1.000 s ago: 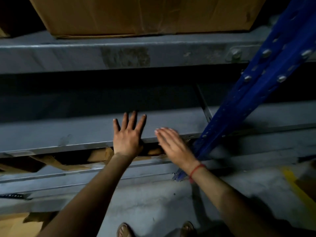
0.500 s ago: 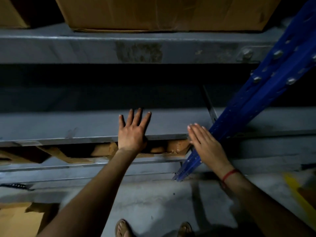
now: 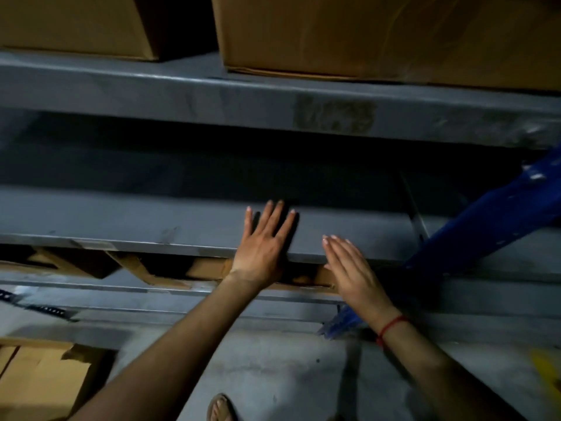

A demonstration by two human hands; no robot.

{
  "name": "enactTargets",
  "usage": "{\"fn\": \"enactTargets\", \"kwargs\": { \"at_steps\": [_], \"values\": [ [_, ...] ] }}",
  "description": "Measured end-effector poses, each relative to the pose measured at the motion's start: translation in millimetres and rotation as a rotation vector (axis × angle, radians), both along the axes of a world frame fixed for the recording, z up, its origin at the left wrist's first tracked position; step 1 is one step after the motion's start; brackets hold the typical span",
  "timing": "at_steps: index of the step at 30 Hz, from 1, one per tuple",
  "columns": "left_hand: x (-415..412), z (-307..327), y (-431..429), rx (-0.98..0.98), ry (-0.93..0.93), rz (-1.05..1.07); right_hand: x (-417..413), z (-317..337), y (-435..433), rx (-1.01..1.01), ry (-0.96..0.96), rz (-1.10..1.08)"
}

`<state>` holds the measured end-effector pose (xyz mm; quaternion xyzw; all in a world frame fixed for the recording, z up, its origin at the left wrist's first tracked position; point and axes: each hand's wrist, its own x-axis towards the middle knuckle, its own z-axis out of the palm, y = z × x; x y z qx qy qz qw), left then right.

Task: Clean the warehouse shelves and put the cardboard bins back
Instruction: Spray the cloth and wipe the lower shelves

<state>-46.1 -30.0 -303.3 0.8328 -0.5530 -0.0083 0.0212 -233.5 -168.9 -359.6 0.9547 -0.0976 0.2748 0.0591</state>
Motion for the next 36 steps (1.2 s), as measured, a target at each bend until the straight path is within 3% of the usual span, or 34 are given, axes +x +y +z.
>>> {"fn": "enactTargets", "kwargs": {
  "at_steps": [7,15,23,27,33,36],
  "values": [
    [89,-4,75,0.01,-0.238,0.06,128,-1,118,0.072,-0.057,0.093],
    [100,-19,83,-0.038,-0.123,0.106,95,2,77,-0.135,0.118,0.116],
    [102,-25,84,-0.038,-0.133,0.109,8,-2,22,-0.072,0.128,-0.16],
    [103,-24,84,-0.046,-0.121,0.121,30,-4,37,0.01,0.058,-0.066],
    [99,-13,84,-0.008,-0.052,0.135,132,-6,119,-0.055,-0.044,0.113],
    [104,-12,92,-0.045,-0.001,0.1,168,-10,151,-0.003,-0.095,0.077]
  ]
}}
